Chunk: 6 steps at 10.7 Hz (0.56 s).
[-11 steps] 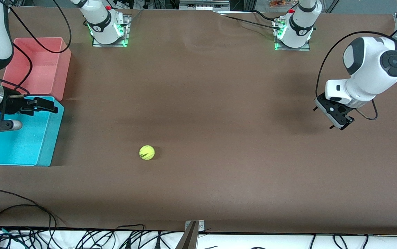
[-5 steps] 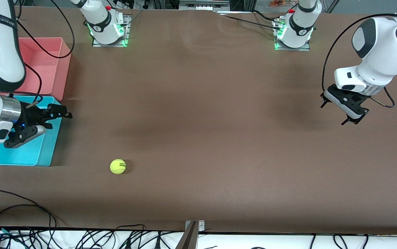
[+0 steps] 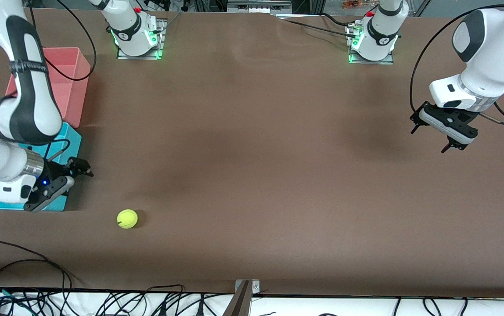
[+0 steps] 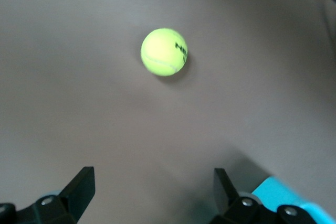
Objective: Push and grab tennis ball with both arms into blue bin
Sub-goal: 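Reach the right gripper to the tennis ball while the left gripper withdraws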
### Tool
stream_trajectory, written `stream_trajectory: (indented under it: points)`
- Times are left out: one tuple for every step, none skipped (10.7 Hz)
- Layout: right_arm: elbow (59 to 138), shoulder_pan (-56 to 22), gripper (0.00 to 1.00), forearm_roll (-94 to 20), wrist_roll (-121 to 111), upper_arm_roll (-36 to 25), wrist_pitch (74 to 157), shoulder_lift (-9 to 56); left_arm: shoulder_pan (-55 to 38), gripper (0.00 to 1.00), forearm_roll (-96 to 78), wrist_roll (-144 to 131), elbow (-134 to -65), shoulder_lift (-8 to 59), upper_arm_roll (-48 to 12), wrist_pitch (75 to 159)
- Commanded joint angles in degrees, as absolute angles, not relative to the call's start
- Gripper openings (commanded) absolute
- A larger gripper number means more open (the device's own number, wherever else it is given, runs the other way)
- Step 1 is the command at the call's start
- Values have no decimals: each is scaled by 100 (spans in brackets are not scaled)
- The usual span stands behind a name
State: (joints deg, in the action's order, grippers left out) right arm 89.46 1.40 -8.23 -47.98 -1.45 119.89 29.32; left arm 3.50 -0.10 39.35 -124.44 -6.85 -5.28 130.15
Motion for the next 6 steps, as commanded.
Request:
stream_trajectory:
  points:
    - [8124, 237, 100, -756, -5316, -158, 12750, 3917, 387, 100, 132, 3385, -12604, -1124, -554, 12911]
    - [7921, 237, 100, -791, -5387, -158, 12953, 4164, 395, 100, 132, 3262, -12604, -1195, -545, 12842]
    - [7841, 237, 100, -817, -5396, -150, 13094, 4331, 396, 100, 132, 3191, -12604, -1256, -545, 12780]
    - [7840, 237, 100, -835, -5431, -141, 13252, 4411, 430, 100, 132, 3156, -12604, -1318, -545, 12762]
    - [7840, 237, 100, -844, -5449, -115, 13480, 4525, 500, 100, 132, 3147, -12604, -1353, -554, 12762]
    - [7805, 237, 100, -844, -5528, -62, 13900, 4692, 501, 100, 132, 3146, -12604, -1397, -545, 12753]
